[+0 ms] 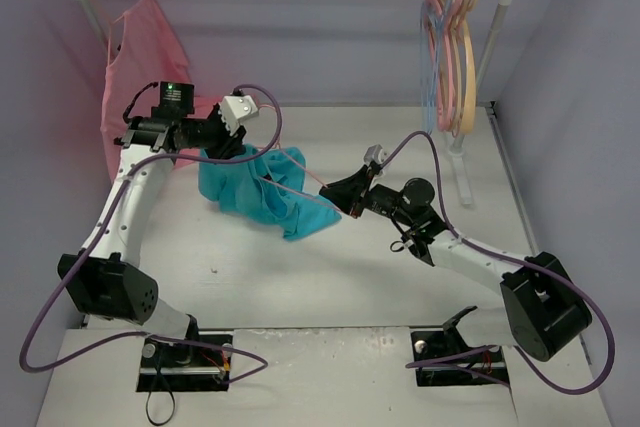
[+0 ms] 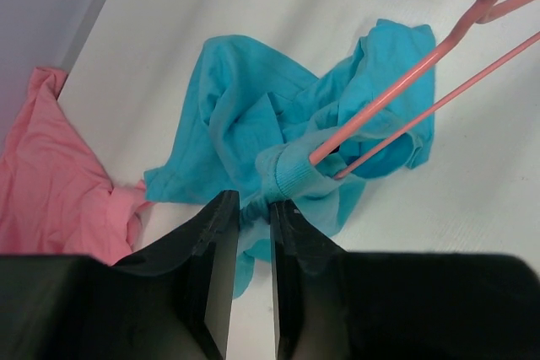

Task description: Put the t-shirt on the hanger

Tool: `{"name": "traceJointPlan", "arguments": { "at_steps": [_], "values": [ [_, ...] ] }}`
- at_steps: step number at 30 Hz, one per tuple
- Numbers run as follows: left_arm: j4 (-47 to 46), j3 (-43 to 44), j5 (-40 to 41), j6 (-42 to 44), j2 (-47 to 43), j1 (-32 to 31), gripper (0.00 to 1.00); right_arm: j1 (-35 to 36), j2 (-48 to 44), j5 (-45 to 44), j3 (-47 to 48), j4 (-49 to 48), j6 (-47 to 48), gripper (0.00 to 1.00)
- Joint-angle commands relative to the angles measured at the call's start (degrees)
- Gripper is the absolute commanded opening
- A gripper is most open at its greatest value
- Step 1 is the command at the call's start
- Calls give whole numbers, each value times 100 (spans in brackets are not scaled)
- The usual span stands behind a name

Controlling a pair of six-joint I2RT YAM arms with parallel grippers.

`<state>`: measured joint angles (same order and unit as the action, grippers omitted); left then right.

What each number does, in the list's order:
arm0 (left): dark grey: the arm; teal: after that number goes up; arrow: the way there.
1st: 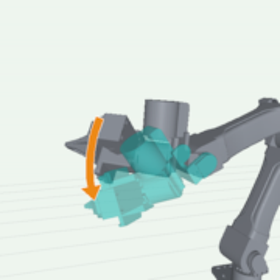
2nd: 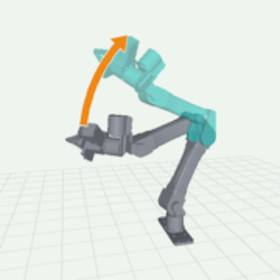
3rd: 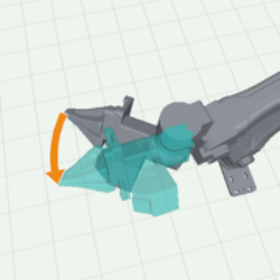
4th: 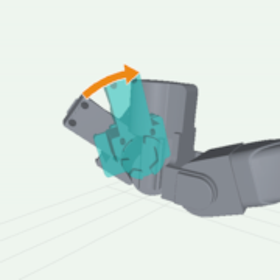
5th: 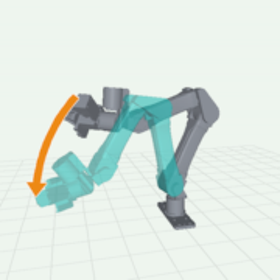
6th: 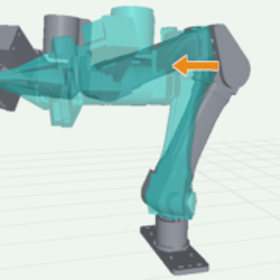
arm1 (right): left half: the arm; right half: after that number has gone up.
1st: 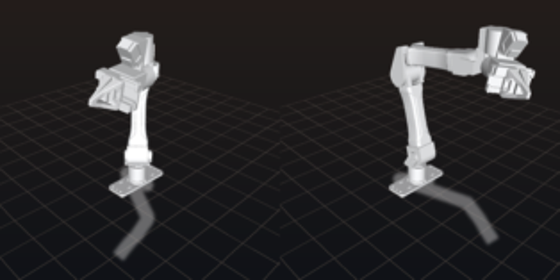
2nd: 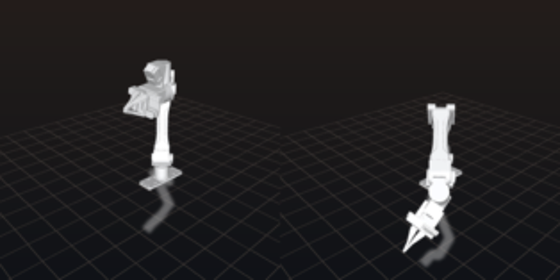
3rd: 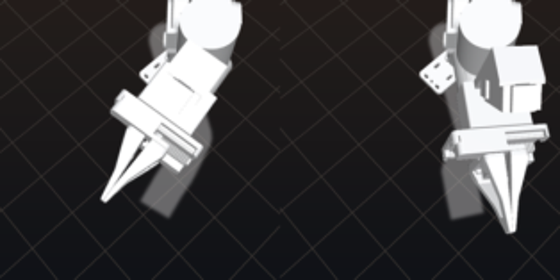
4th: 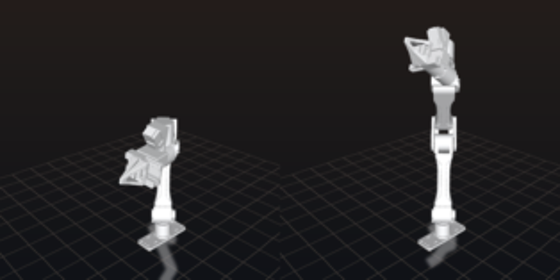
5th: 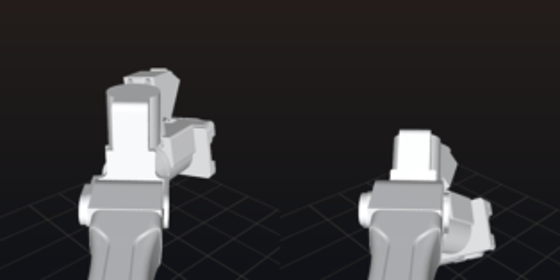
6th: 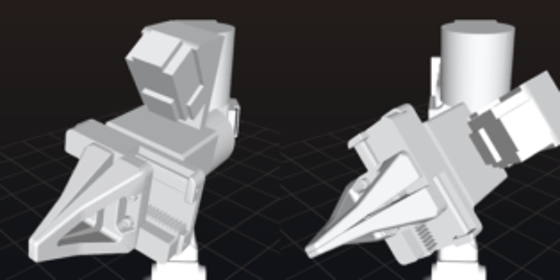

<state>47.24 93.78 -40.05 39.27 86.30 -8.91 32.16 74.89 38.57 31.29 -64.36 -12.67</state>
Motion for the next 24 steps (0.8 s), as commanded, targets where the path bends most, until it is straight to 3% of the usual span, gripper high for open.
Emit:
{"name": "traceJointPlan", "arguments": {
  "at_steps": [1, 10, 16, 19, 24],
  "values": [
    [4, -43, -951, -121, -307, -67, 17, 1, -133, 291, 562, -921, -8, 0],
    [180, -88, -1663, -191, -447, -67, 28, -43, -194, 722, 773, -842, -201, 0],
    [215, -140, -1813, -200, -544, -85, 28, -61, -273, 766, 888, -640, -131, 0],
    [189, -175, -1857, -209, -579, -111, 24, -70, -238, 766, 923, -587, -113, 0],
    [145, -228, -2085, -262, -632, -181, 7, -70, -133, 705, 1046, -377, -9, 0]
  ]
}}
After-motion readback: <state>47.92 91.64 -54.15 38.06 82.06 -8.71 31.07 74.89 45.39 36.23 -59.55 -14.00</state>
